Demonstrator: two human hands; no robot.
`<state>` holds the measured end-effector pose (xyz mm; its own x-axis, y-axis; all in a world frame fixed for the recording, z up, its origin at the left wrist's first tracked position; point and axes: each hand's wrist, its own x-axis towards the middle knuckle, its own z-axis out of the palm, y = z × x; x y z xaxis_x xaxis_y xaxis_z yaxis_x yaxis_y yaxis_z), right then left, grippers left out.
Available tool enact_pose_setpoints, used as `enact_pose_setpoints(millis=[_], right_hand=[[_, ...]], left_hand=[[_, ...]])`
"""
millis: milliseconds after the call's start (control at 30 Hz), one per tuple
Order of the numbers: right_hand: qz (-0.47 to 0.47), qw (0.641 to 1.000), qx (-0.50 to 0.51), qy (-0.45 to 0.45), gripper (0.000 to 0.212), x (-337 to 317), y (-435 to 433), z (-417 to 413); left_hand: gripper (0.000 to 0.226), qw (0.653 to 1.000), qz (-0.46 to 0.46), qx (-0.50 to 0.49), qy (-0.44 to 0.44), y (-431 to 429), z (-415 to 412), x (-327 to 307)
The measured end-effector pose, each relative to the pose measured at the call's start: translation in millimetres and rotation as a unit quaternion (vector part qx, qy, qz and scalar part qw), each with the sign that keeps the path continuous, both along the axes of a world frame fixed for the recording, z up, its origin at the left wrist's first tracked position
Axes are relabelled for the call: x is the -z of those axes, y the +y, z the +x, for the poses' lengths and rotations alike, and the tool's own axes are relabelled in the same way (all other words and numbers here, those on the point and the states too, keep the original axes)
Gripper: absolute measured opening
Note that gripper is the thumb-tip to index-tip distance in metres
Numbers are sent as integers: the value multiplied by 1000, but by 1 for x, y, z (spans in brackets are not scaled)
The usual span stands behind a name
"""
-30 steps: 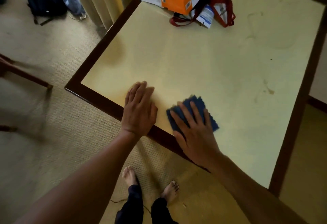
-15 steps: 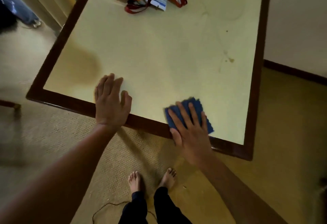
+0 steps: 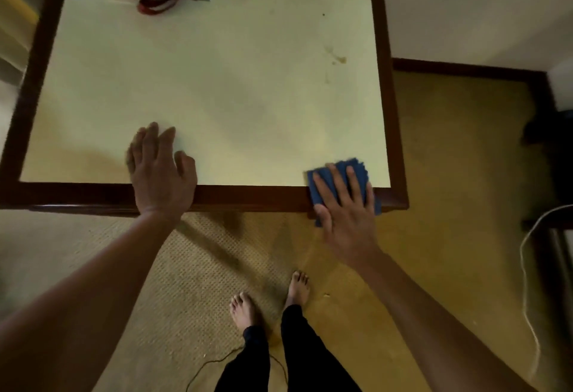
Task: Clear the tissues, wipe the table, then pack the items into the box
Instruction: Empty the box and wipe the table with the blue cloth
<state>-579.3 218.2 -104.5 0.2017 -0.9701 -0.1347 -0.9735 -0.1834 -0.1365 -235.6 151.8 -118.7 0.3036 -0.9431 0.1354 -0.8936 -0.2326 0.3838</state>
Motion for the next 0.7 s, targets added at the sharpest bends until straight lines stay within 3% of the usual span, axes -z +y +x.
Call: enact_pose_setpoints(millis=[133, 233, 333, 433, 567, 700], right_hand=[[35, 980, 191, -39, 60, -1, -33, -80], [30, 959, 276, -60, 63, -5, -92, -64], [8, 989, 148, -20, 61, -4, -104, -2], [9, 1000, -17, -6, 59, -1, -41, 32], [20, 999, -16, 20, 62, 1, 1, -35], [57, 998, 26, -4, 64, -2, -52, -60]], left_hand=[[56, 1000, 15, 1, -21, -2, 0, 1], [56, 999, 23, 9, -34, -3, 0, 4], [55, 999, 16, 14, -34, -2, 1, 5], [55, 1000, 8, 15, -26, 0, 3, 4], [55, 1000, 6, 5, -10, -1, 1, 4], [55, 1000, 8, 5, -15, -2, 0, 8]])
